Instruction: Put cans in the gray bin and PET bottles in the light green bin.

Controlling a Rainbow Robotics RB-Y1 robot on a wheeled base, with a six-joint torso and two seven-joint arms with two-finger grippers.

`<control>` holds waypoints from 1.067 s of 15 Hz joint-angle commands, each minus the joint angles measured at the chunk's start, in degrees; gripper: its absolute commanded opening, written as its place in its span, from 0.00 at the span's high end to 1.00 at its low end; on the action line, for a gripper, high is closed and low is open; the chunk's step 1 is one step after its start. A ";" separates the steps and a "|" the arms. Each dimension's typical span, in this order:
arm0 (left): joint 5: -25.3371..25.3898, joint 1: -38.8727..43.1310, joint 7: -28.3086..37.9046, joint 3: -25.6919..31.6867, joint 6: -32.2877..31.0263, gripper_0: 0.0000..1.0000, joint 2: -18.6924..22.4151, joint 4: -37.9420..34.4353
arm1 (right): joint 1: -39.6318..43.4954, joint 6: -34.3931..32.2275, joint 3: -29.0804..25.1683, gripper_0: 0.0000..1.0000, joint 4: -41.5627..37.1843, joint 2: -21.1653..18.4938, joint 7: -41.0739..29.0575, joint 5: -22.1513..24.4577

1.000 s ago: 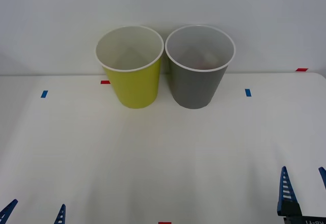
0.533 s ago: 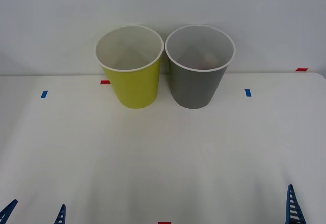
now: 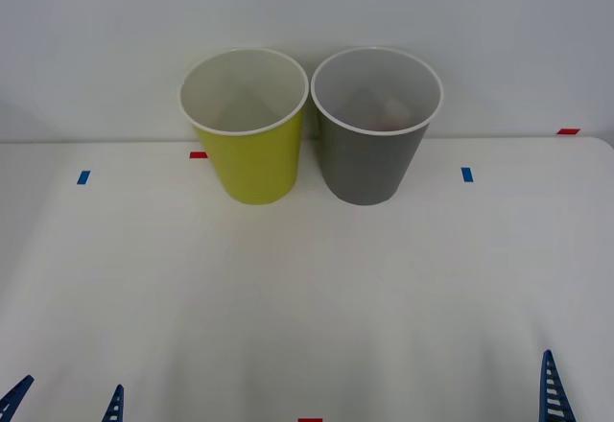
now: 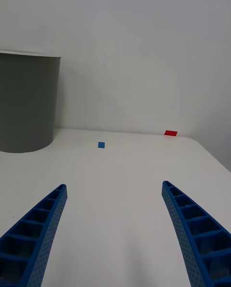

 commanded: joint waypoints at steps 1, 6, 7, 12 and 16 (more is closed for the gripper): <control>0.00 0.00 0.00 0.00 0.00 0.00 0.00 0.00 | 0.00 0.03 0.00 0.35 0.00 0.00 -0.01 -0.02; 0.00 0.00 0.00 0.00 0.00 0.00 0.00 0.00 | 0.00 0.03 0.00 0.36 0.00 0.00 -0.01 -0.02; 0.00 0.00 0.00 0.00 0.00 0.00 0.00 0.00 | 0.00 0.03 0.00 0.35 0.00 0.00 -0.01 -0.02; 0.00 0.00 0.00 0.00 0.00 0.00 0.00 0.00 | 0.00 0.03 0.00 0.36 0.00 0.00 -0.01 -0.02; 0.00 0.00 0.00 0.00 0.00 0.00 0.00 0.00 | 0.00 0.03 0.00 0.36 0.00 0.00 -0.01 -0.02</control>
